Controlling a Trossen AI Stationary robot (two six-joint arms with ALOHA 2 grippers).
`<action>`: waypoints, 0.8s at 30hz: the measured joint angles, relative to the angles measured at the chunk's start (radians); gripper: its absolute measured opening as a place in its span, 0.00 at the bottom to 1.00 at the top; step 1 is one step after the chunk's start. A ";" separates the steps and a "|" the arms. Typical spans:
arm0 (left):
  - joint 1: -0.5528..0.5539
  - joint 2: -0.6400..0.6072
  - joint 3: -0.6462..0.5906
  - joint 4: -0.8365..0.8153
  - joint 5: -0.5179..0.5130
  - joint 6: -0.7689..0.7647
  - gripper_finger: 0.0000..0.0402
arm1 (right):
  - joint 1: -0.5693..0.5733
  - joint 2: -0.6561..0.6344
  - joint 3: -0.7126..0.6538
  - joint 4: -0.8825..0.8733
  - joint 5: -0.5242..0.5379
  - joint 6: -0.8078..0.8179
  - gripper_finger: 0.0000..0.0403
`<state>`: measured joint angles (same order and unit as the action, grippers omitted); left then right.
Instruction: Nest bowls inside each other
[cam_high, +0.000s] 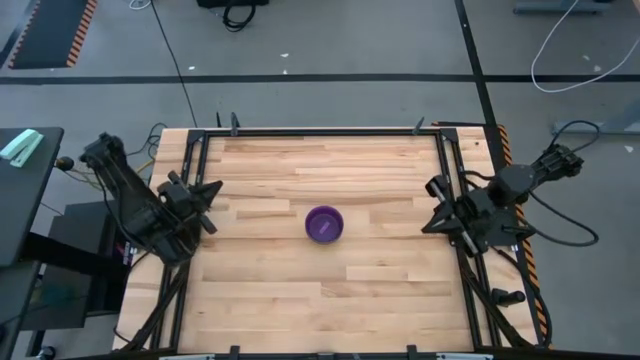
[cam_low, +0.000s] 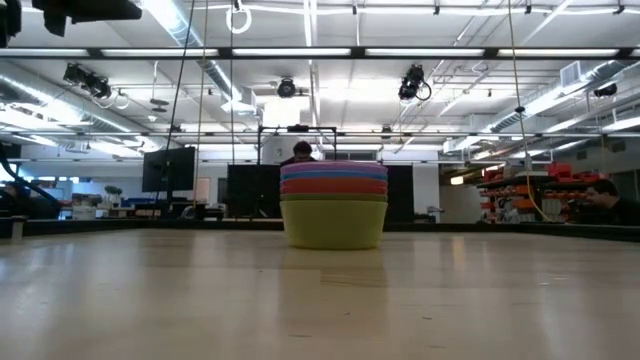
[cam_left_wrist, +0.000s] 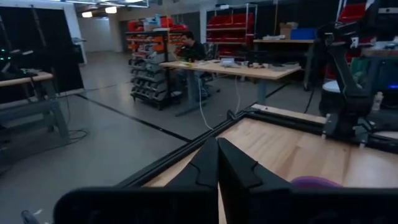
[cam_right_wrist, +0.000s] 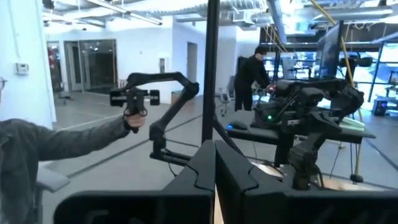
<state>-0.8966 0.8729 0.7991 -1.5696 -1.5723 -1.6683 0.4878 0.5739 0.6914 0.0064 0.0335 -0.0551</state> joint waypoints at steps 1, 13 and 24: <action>-0.006 -0.018 -0.010 -0.001 0.000 0.008 0.02 | 0.000 0.000 0.000 -0.001 -0.005 -0.007 0.02; -0.071 -0.207 -0.068 -0.001 0.000 0.091 0.01 | 0.000 -0.086 -0.113 0.171 -0.067 -0.095 0.02; -0.079 -0.300 -0.068 -0.002 0.001 0.187 0.01 | 0.000 -0.341 -0.317 0.344 -0.118 -0.184 0.02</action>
<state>-0.9756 0.5729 0.7307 -1.5712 -1.5715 -1.4816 0.4877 0.2329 0.3747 0.3503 -0.0847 -0.2389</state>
